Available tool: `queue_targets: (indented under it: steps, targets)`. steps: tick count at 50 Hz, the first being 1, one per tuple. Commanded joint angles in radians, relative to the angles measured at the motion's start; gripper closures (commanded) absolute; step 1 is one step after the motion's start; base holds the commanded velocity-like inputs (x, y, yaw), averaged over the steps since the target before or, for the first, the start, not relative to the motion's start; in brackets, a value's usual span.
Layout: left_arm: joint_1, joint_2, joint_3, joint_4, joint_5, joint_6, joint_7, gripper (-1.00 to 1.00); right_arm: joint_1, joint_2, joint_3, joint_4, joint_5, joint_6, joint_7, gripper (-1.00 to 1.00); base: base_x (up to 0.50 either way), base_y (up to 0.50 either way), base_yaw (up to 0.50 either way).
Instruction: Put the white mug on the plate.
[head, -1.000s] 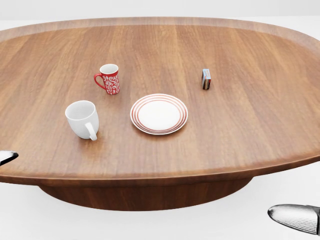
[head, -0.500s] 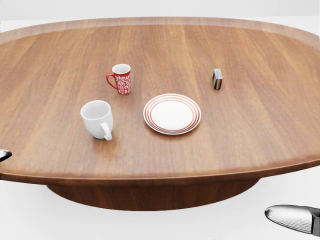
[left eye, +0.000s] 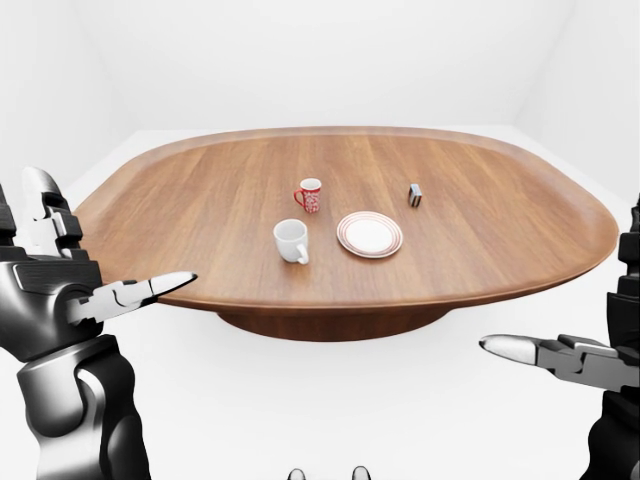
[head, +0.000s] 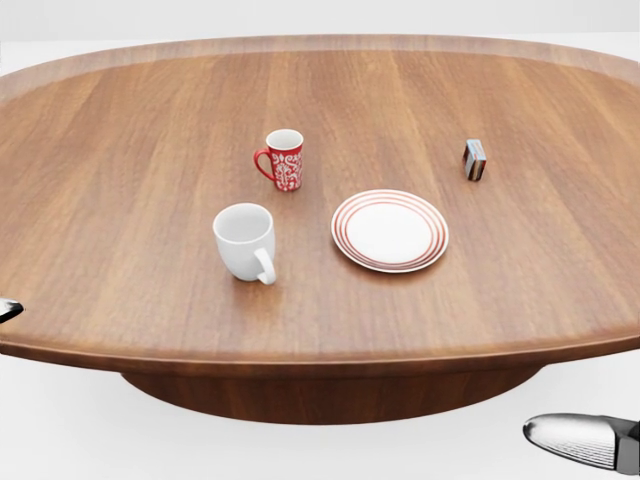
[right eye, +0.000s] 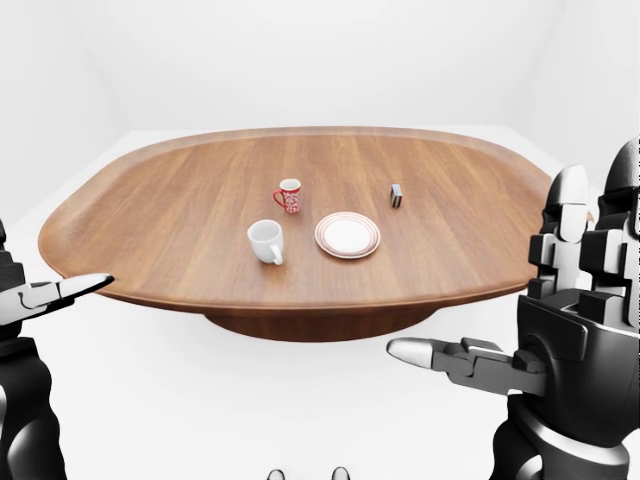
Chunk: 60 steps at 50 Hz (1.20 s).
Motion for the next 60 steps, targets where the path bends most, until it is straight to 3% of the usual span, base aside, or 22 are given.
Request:
queue_targets:
  steps: [1, 16, 60]
  targets:
    - [-0.011, -0.01, -0.015, 0.07, 0.003, 0.0, 0.001, -1.0, -0.025, 0.017, 0.044, 0.112, 0.013, 0.0, 0.019, -1.0, 0.06, 0.27, 0.0]
    - [-0.008, -0.012, -0.016, 0.069, 0.004, 0.0, 0.0, -1.0, -0.018, 0.022, 0.062, 0.129, 0.009, 0.0, 0.024, -1.0, 0.08, 0.25, 0.0]
    - [-0.006, -0.014, -0.018, 0.062, 0.006, 0.0, -0.002, -1.0, -0.014, 0.022, 0.064, 0.121, 0.018, 0.0, 0.026, -1.0, 0.31, 0.0, 0.0]
